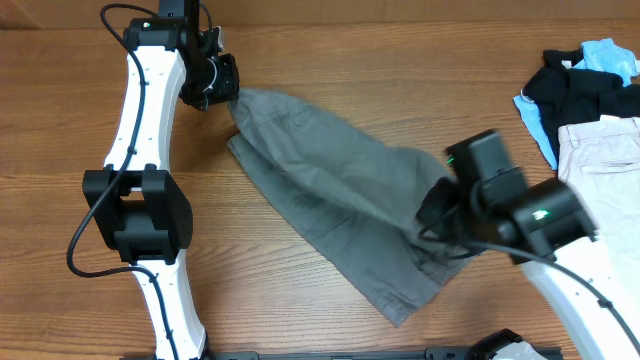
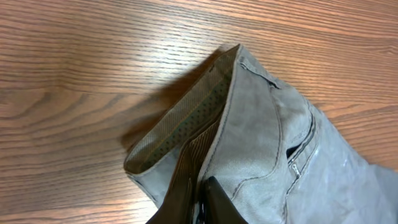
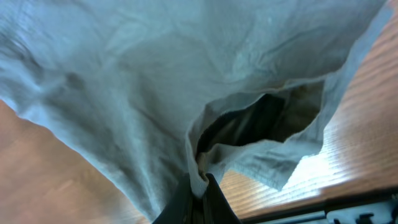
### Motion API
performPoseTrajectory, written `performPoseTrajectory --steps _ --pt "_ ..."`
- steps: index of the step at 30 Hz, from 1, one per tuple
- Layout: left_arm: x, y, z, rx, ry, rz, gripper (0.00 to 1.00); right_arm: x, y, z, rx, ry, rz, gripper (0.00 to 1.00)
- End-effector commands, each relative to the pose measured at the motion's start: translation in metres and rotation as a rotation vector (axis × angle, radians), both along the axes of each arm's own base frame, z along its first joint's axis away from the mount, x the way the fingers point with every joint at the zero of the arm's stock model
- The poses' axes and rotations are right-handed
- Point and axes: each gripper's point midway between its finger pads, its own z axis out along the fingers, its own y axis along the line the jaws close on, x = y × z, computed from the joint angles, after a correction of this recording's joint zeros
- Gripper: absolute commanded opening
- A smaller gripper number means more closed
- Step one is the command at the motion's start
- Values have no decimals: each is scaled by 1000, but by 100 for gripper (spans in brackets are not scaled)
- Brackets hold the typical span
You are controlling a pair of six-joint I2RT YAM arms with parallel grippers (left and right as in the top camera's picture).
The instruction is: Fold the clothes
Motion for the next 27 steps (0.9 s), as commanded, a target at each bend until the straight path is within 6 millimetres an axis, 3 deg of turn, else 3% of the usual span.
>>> performPoseTrajectory --steps 1,9,18,22,23,24,25,26,27 --pt "4 11 25 40 -71 1 10 -10 1 -12 -43 10 -80 4" --pt "2 24 18 116 -51 23 14 -35 15 -34 -89 62 -51 4" --pt "-6 39 1 197 6 45 17 -60 8 -72 -131 183 -76 4" --pt "-5 41 1 204 0 58 20 -66 18 -81 -106 195 14 4" --pt "-4 41 1 203 -1 61 20 -67 21 -82 -99 198 35 9" --pt "-4 41 1 202 -1 66 22 -69 25 -84 -88 199 66 22" --pt "-4 41 1 201 -1 67 24 -71 31 -85 -75 196 117 38" --pt "-4 41 1 200 0 70 25 -72 37 -84 -56 189 173 65" --pt "-4 41 1 199 0 74 25 -74 44 -83 -36 183 224 80"
